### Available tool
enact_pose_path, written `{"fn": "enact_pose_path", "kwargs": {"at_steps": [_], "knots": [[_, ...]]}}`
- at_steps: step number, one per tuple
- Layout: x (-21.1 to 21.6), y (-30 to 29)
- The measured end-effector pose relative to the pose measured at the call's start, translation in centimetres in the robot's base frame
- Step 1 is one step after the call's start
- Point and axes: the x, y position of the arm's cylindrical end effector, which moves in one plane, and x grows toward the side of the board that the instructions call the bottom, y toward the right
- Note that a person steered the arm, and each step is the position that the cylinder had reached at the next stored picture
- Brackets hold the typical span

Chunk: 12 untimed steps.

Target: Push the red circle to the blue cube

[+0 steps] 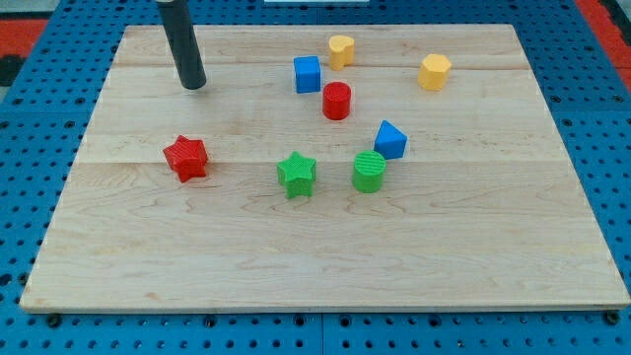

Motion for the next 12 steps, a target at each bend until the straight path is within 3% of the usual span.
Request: {"fn": "enact_pose_path", "kwargs": {"at_steps": [5, 6, 9, 10, 12], "knots": [[0.5, 0.1], [4.8, 1.0], [5.1, 1.0], [8.7, 6.3], [8.2, 18.5]]}}
